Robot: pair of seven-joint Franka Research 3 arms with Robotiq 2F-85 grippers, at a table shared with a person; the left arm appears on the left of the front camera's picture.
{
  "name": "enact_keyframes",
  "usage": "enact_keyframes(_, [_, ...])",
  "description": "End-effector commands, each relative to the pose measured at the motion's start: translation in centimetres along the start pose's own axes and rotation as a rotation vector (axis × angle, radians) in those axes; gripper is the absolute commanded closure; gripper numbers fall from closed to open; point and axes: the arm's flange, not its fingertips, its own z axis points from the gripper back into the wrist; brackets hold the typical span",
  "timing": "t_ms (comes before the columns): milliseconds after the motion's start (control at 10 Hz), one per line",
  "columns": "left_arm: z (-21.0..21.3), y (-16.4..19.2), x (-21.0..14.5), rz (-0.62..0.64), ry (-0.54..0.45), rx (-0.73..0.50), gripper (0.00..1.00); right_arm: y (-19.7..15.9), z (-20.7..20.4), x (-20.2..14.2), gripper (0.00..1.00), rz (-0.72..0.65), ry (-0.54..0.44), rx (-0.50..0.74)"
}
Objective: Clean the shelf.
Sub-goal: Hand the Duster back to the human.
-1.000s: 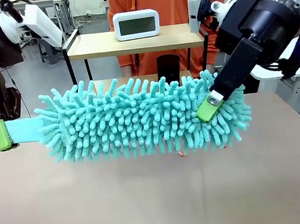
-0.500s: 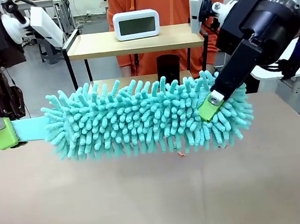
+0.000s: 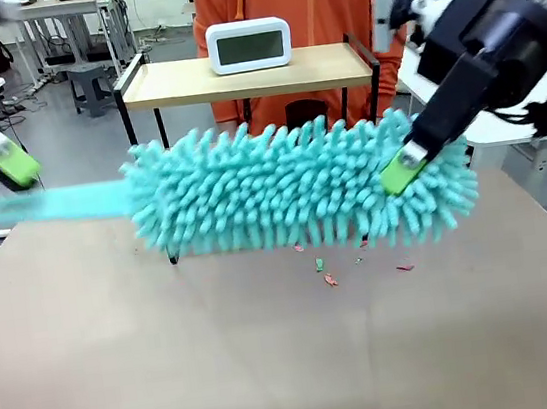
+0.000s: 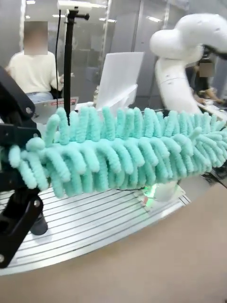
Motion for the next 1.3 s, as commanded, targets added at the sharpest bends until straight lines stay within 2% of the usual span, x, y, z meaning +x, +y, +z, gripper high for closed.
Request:
enact_keyframes(0, [3.4,2.0,-4.5,0.362,-0.479,0.160,0.00,0.2,3.7,-2.5,1.00,-0.062,-0.103,0.011])
enact_keyframes(100, [5.5,4.4,-7.1,0.540,-0.755,0.188,0.00,0.6,5.6,-4.1,1.00,-0.080,-0.157,-0.012])
enact_keyframes(200, [6.6,7.0,-10.0,0.646,-1.003,0.193,0.00,1.4,8.8,-6.5,1.00,-0.065,-0.263,-0.033])
enact_keyframes(300, [6.4,8.7,-11.4,0.669,-1.077,0.152,0.00,2.7,11.9,-9.1,1.00,-0.002,-0.411,0.022])
enact_keyframes(400, [5.5,9.9,-11.7,0.658,-1.069,0.075,0.00,3.4,15.3,-11.7,1.00,0.009,-0.673,0.011])
enact_keyframes(500, [4.6,10.8,-11.5,0.610,-1.053,0.025,0.00,3.0,18.3,-14.2,1.00,-0.036,-0.969,0.057])
enact_keyframes(600, [3.5,11.6,-10.5,0.542,-0.951,-0.045,0.00,1.0,20.9,-16.8,1.00,-0.140,-1.245,0.023])
enact_keyframes(700, [7.9,11.9,-14.1,0.624,-0.795,0.030,0.00,-1.6,21.9,-18.9,1.00,-0.325,-1.389,-0.026])
enact_keyframes(800, [7.9,11.9,-14.1,0.624,-0.795,0.030,0.00,-4.4,21.9,-20.3,1.00,-0.475,-1.420,0.029])
enact_keyframes(1000, [7.9,11.9,-14.1,0.624,-0.795,0.030,0.00,-11.1,21.5,-21.8,1.00,-0.833,-1.438,-0.005])
enact_keyframes(1200, [7.9,11.9,-14.1,0.624,-0.795,0.030,0.00,-16.7,21.0,-22.7,1.00,-1.020,-1.430,0.045])
